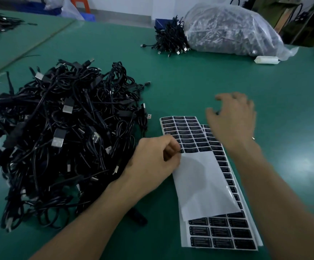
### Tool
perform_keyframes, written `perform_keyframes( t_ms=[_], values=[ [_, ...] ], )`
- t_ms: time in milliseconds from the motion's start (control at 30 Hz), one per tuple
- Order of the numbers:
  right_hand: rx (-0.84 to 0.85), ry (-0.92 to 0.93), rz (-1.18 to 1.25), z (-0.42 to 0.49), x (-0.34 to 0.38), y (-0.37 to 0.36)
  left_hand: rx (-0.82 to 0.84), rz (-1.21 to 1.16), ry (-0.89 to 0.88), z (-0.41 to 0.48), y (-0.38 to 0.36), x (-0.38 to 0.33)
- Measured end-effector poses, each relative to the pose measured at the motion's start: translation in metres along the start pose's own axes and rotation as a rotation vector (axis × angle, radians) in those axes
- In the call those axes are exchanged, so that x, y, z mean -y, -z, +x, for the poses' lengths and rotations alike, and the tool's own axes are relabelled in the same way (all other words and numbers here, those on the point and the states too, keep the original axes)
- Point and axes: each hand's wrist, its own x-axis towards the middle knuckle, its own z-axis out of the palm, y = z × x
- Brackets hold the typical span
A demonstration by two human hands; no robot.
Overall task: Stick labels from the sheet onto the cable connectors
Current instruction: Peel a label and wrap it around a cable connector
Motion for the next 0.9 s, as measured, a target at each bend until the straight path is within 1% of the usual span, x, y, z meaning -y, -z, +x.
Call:
perform_keyframes(
  t_ms=[67,133,167,233,300,400,467,567,667,700,767,833,900],
  values=[
    [0.122,0.180,0.132,-0.010,0.030,-0.009,0.037,0.056,-0.006,0.000,0.001,-0.001],
    [0.295,0.249,0.259,-0.020,0.059,-0.019,0.049,0.118,-0.017,0.002,0.002,-0.002],
    [0.368,0.254,0.274,-0.022,0.071,-0.024,0.040,0.151,-0.023,0.003,0.003,-0.002],
    [0.459,0.214,0.272,-0.022,0.086,-0.033,0.009,0.171,-0.006,0.004,0.003,-0.002],
    [0.518,0.170,0.288,-0.017,0.093,-0.037,-0.004,0.167,0.012,0.004,0.003,-0.003],
    [0.587,0.169,0.338,-0.013,0.099,-0.039,0.032,0.206,-0.032,0.003,0.001,-0.005],
    [0.586,0.165,0.358,-0.013,0.104,-0.042,0.040,0.243,-0.048,0.003,0.001,-0.004],
    [0.539,0.144,0.401,-0.016,0.106,-0.044,0.025,0.256,-0.050,0.003,0.002,-0.004],
    [0.425,0.099,0.511,-0.016,0.102,-0.037,0.015,0.285,-0.054,0.003,0.004,-0.007],
    [0.380,0.070,0.592,-0.016,0.100,-0.032,0.024,0.286,-0.048,0.002,0.005,-0.008],
    [0.324,0.011,0.848,-0.016,0.097,-0.020,0.031,0.298,-0.045,0.000,0.007,-0.010],
    [0.275,-0.032,1.067,-0.018,0.093,-0.010,0.014,0.308,-0.108,-0.002,0.007,-0.011],
    [0.200,-0.091,1.218,-0.019,0.089,-0.002,-0.008,0.294,-0.179,-0.004,0.007,-0.012]
  ],
)
